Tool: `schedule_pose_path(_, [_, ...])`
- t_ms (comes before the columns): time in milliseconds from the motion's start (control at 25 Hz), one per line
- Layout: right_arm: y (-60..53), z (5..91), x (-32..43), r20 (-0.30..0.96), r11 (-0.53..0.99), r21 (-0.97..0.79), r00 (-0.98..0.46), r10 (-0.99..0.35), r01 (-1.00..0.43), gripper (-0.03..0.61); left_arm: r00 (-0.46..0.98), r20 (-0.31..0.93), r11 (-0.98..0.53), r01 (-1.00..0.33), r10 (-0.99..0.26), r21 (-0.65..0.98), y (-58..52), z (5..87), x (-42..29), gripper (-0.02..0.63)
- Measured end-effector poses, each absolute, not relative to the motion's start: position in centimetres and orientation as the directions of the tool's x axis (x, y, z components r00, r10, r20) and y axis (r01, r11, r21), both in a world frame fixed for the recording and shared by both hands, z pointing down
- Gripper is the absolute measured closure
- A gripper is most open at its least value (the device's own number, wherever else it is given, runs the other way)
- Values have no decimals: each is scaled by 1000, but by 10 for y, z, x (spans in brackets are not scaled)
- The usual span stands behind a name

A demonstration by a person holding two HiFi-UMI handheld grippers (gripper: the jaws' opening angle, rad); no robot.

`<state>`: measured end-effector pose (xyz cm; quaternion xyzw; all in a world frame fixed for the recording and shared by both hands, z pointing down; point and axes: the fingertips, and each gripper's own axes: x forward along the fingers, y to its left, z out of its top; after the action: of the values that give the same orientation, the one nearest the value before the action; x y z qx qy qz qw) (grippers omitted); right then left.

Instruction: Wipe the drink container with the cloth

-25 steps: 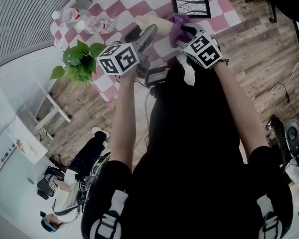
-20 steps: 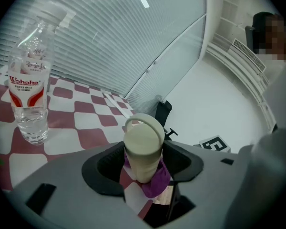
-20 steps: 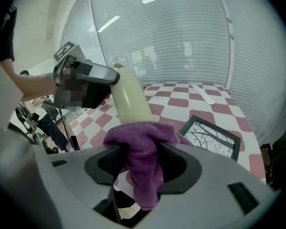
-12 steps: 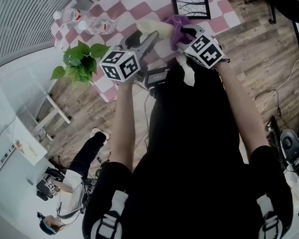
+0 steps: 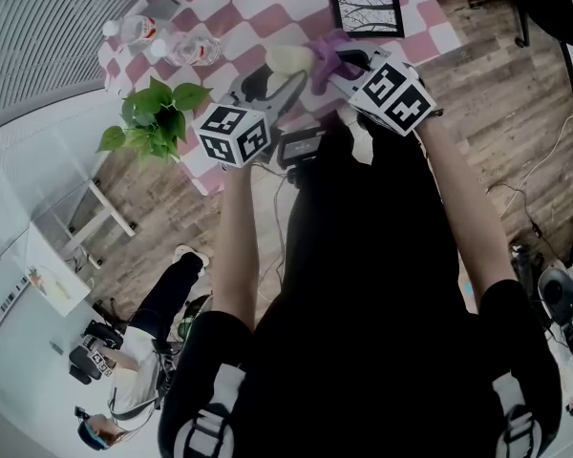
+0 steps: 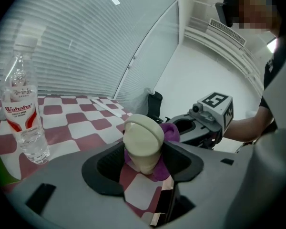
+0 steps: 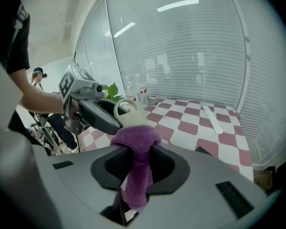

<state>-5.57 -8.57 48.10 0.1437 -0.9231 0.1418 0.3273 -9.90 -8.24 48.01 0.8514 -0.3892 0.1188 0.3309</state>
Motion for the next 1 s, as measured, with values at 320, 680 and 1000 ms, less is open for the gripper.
schedule_pose_path(320, [-95,441,-73,577,935,-113,-788,-214,-337,486,658,502,-527,-752,-561,396,-76,476,-91,342])
schedule_pose_path(680, [-101,461,-72,562,915,-161,-796,-224,-371,494,652,504,-514,-758,-567,402,-69,481,-100,342])
schedule_pose_path(1000, [-103,512,-46,642,885,-171,-731,-232,-432,500,655,475,-518,-755,-587,402,-57,488,-108,342])
